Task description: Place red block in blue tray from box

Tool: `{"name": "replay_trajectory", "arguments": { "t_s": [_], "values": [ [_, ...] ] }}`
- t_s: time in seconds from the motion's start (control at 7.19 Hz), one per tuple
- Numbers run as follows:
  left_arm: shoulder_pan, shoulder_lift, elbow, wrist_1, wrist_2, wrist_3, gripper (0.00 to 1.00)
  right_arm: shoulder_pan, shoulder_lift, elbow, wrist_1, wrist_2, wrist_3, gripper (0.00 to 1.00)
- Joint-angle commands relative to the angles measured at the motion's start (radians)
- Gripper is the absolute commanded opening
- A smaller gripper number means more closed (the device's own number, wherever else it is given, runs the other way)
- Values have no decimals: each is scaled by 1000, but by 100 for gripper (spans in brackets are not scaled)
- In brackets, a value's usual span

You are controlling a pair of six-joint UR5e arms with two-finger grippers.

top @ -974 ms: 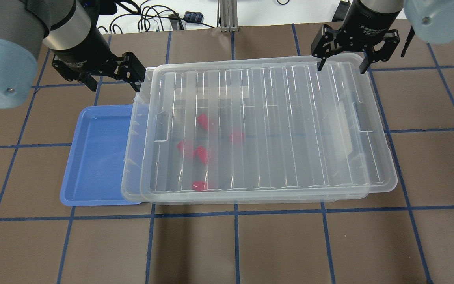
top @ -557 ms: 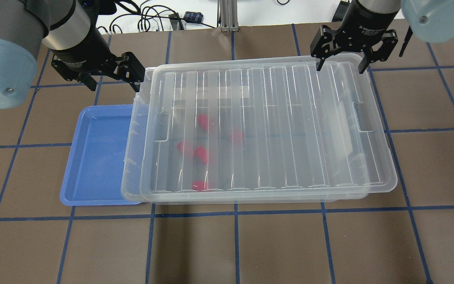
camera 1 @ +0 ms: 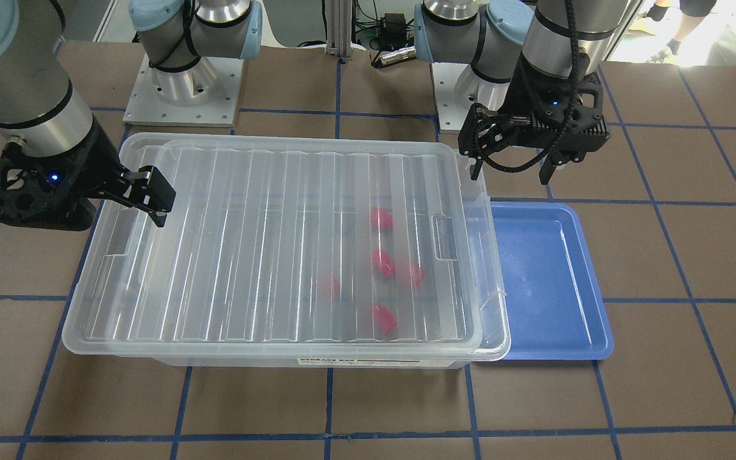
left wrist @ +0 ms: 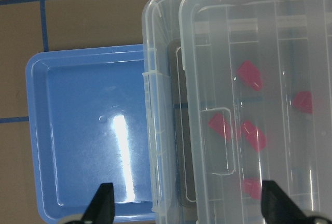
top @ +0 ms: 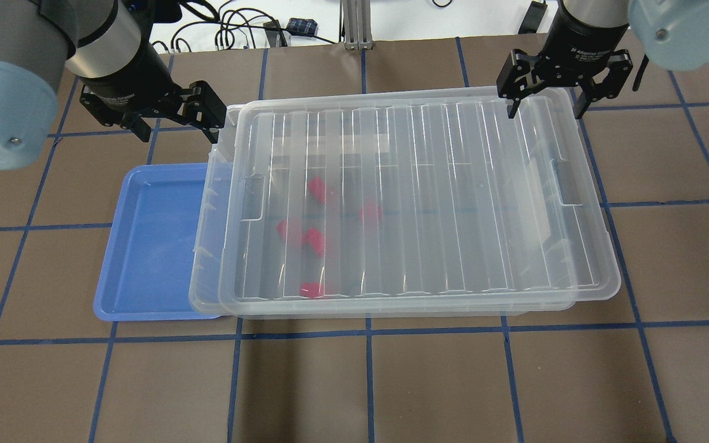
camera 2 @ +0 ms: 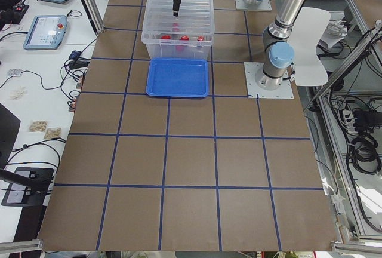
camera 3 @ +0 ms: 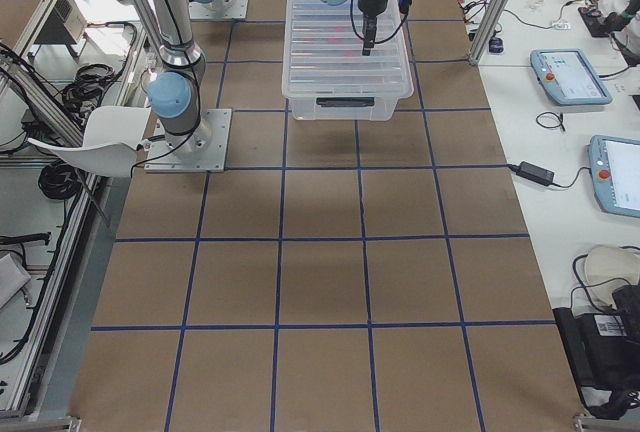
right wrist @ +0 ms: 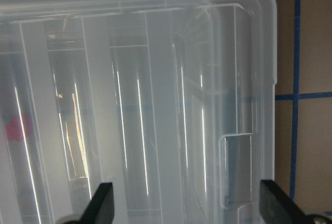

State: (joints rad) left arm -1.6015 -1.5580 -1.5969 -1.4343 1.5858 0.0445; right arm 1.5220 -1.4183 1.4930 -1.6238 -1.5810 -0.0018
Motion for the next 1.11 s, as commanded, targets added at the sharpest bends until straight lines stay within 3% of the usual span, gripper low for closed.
{"name": "replay_trajectory", "arguments": {
  "t_s": [0.0,0.56,0.97],
  "values": [
    [0,1,0,0,-1,0,100,-38,4,50,-17,-14,-47,100],
    [0,0,0,0,-1,0,100,-149,-1,137,-89,-42,-165,100],
    [-2,-1,0,0,-1,0,100,-160,-1,234,-229,-45,-244,100]
  ]
}}
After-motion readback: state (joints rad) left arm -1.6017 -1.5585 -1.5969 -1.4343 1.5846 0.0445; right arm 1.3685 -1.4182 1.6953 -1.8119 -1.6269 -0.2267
